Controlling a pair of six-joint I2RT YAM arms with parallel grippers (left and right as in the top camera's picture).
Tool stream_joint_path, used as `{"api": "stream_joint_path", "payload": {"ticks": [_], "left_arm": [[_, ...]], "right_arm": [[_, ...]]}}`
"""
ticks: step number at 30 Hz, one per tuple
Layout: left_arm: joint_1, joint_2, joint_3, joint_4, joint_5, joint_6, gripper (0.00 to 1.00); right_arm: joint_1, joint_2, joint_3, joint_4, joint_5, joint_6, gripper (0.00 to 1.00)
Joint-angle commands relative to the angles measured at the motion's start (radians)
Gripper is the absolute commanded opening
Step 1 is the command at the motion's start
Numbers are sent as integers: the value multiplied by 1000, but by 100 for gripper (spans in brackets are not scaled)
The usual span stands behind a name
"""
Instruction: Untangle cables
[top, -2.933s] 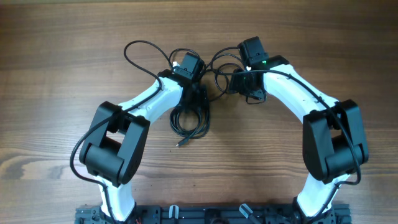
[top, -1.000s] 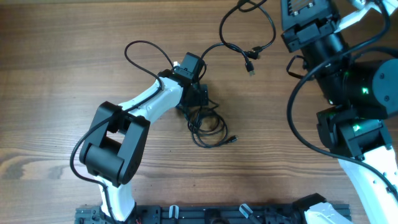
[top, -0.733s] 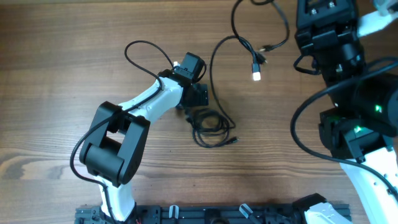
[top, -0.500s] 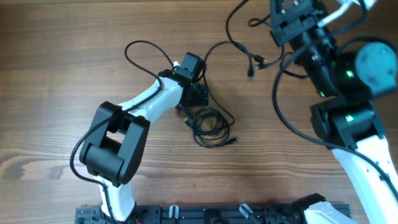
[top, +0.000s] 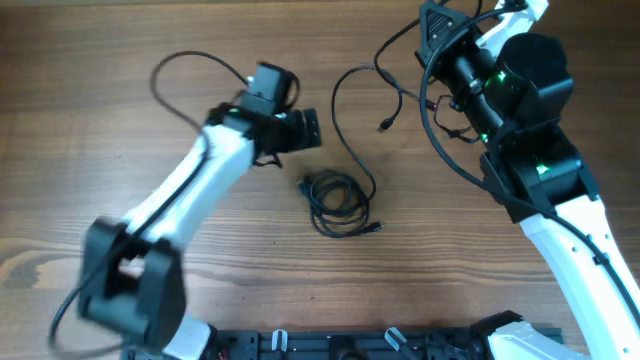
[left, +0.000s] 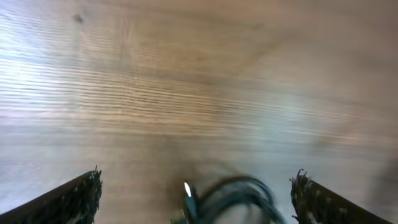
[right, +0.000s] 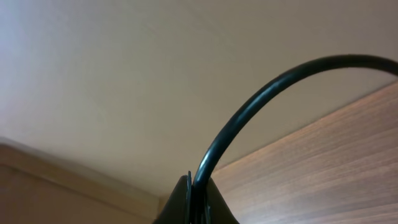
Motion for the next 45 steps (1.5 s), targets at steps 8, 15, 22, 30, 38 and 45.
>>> {"api": "stream_joint_path", "payload": {"ticks": [8, 15, 22, 30, 38, 45], "left_arm": [[-7, -151, 0, 87, 454, 169, 100], [-4, -106, 0, 148, 206, 171, 100], [3, -89, 0, 220, 133, 225, 94], [10, -83, 0, 237, 133, 224, 20], [159, -83, 0, 73, -20, 68, 4], [180, -84, 0, 52, 18, 55, 4]], "right_arm": [[-2, 2, 7, -13, -116, 108, 4], [-2, 4, 7, -5, -198, 196, 4], [-2, 4, 7, -5, -267, 291, 4], [-2, 4, 7, -1, -288, 316, 4], [-38, 4, 7, -150, 132, -2, 4], [-39, 2, 8, -182, 200, -79, 4]]}}
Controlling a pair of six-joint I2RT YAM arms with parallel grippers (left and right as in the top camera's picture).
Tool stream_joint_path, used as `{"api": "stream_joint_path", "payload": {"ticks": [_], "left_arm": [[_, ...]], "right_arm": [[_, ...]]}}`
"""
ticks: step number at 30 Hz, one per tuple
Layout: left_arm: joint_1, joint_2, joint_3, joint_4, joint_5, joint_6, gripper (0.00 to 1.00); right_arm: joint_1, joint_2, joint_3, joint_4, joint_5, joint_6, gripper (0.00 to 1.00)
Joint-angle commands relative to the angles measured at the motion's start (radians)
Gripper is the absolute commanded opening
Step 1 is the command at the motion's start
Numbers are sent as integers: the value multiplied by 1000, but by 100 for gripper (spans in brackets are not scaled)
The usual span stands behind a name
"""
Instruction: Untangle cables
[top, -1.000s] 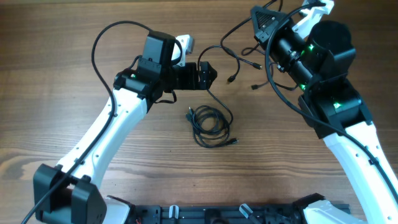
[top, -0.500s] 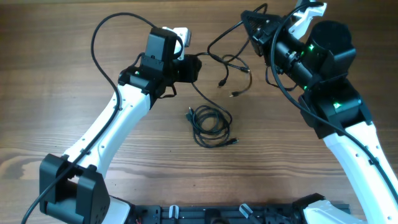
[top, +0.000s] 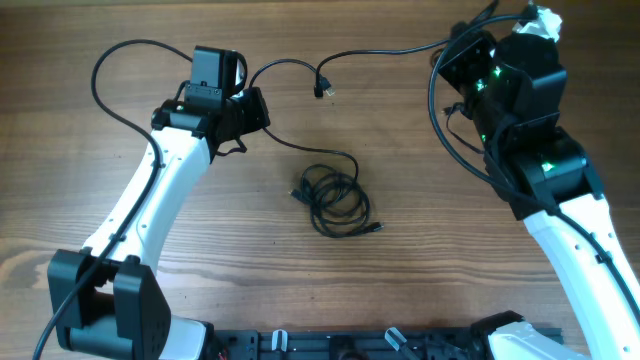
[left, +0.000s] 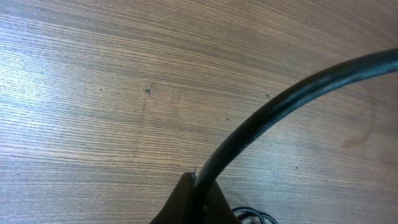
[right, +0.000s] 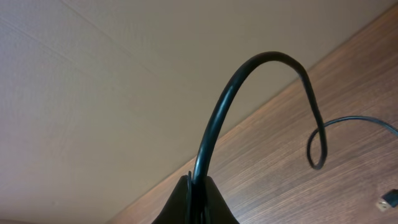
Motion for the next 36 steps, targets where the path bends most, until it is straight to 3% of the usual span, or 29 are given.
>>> {"api": "stream_joint_path", "payload": {"ticks": [1, 5, 8, 15, 16, 17, 18, 20, 22, 23, 26, 31, 35, 36], "left_arm": [[6, 8, 1, 6, 7, -54, 4], [6, 8, 1, 3, 38, -122, 4], [6, 8, 1, -3, 104, -121, 4], [6, 8, 1, -3, 212, -122, 9], [6, 8, 1, -4, 224, -122, 14], [6, 8, 1, -4, 224, -122, 31], [6, 8, 1, -3, 224, -122, 40], [6, 8, 1, -3, 224, -122, 51], [6, 8, 1, -3, 224, -122, 54], [6, 8, 1, -3, 224, -122, 51], [7, 8, 1, -4, 220, -122, 4], [6, 8, 1, -35, 113, -177, 4], [6, 8, 1, -33, 113, -178, 4], [6, 8, 1, -34, 119, -178, 9]], "right_arm": [[-6, 0, 7, 21, -101, -43, 4], [-6, -5, 8, 157, -431, -87, 4], [-6, -31, 8, 256, -456, -5, 4], [-6, -108, 8, 314, -456, -85, 4], [-6, -114, 8, 326, -457, -95, 4], [-6, -117, 8, 338, -480, -94, 4], [-6, -116, 8, 352, -525, -95, 4], [-6, -116, 8, 368, -584, -94, 4], [-6, -116, 8, 377, -593, -30, 4], [-6, -115, 8, 386, -598, 19, 4], [-6, -116, 8, 435, -611, 51, 4], [-42, -119, 8, 693, -581, 100, 5], [-48, -118, 8, 713, -555, 100, 5], [-48, -118, 8, 713, -556, 100, 4]]}}
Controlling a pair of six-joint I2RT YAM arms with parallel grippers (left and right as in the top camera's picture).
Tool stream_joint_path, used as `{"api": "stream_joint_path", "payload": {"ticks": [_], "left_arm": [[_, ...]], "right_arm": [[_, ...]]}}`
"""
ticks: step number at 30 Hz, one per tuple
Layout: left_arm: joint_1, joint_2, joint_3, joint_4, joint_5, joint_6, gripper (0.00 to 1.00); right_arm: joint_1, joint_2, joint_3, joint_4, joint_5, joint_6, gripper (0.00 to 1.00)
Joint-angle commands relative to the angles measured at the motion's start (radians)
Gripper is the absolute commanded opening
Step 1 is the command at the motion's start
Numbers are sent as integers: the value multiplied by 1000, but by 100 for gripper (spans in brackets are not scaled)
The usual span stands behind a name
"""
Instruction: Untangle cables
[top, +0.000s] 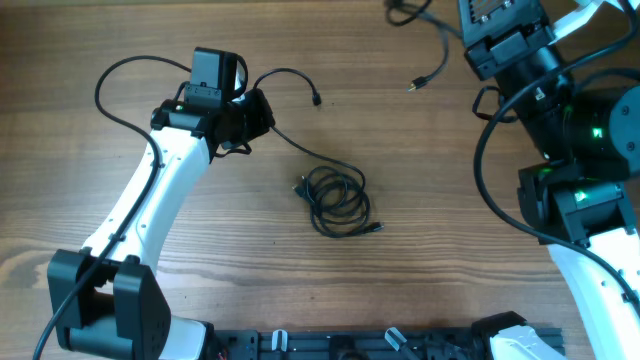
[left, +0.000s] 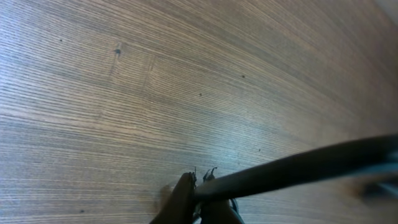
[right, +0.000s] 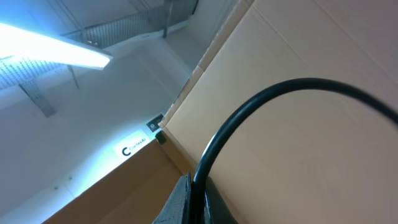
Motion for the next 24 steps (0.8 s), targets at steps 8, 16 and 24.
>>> {"api": "stream_joint_path", "payload": {"ticks": [8, 16, 24], "left_arm": [[-32, 8, 1, -61, 108, 24, 19], [-94, -70, 4, -55, 116, 105, 53], [-94, -204, 4, -29, 249, -114, 98]], "right_arm": [[-4, -6, 13, -179, 77, -37, 5], [-4, 16, 13, -577, 64, -180, 4], [-4, 24, 12, -585, -233, 5, 4]]}}
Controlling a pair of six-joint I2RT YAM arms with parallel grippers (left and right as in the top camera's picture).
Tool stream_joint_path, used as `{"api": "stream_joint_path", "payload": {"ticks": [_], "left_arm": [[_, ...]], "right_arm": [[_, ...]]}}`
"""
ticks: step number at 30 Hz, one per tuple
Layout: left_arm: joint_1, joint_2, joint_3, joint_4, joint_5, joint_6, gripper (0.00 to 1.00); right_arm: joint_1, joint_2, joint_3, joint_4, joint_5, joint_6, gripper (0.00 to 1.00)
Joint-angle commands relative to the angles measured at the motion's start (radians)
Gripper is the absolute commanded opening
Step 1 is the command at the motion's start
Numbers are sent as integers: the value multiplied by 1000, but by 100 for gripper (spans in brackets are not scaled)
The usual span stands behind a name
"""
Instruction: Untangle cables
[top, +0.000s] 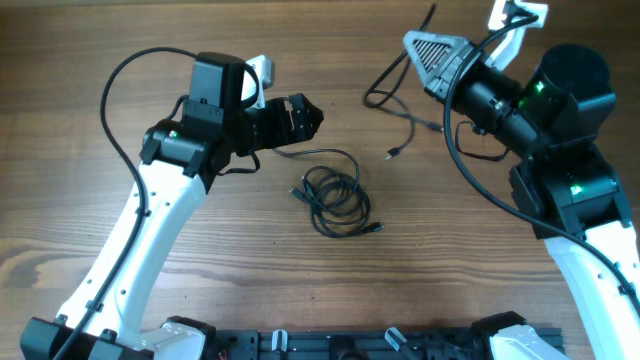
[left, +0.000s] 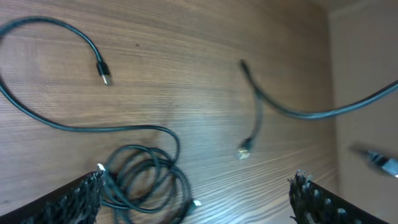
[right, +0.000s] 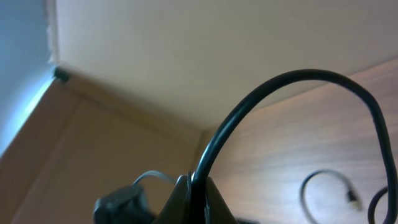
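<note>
A coiled bundle of black cable (top: 336, 201) lies mid-table. One strand (left: 74, 127) runs out of it and ends in a plug (left: 103, 77) lying loose on the wood. My left gripper (left: 196, 202) hangs open just above the bundle, nothing between its fingers (left: 79, 198). My right gripper (right: 198, 185) is shut on a second black cable (right: 261, 93). That cable (top: 404, 104) droops from the gripper to the table, and its plug (top: 391, 153) rests right of the bundle.
The wooden table (top: 120, 220) has a cardboard wall (right: 186, 56) behind its far edge. The left arm's own lead (top: 112, 88) loops out at upper left. A dark rail (top: 340, 345) runs along the near edge.
My left gripper has opened and let go of its cable, which now lies on the table. It now hangs nearer the bundle. My right gripper has come down and left, its cable's plug now lower.
First my left gripper was open near the bundle while the right held a cable raised. Then the left was shut on a strand at the upper left. Later the right stood high at the far edge. Now the left strand lies free and the two cables lie apart.
</note>
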Motion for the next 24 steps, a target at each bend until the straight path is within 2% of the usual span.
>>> {"api": "stream_joint_path", "payload": {"ticks": [1, 4, 10, 12, 14, 18, 24], "left_arm": [[0, -12, 4, 8, 96, -322, 100], [0, -12, 4, 77, 236, -522, 100], [43, -3, 3, 132, 252, -903, 100], [49, 6, 3, 216, 317, -1018, 100], [49, 14, 3, 299, 352, -1100, 100], [49, 15, 3, 349, 371, -1199, 99], [67, 15, 3, 382, 362, -1199, 53]], "right_arm": [[-4, 3, 7, 29, -144, 42, 4], [-4, 3, 7, 56, -181, -11, 4], [-2, 3, 7, 264, -317, 6, 4], [1, 3, 7, 306, -343, 18, 4], [13, 3, 7, 336, -353, 18, 4], [51, 3, 7, 465, -353, 37, 4], [53, 3, 7, 505, -361, 89, 4]]}}
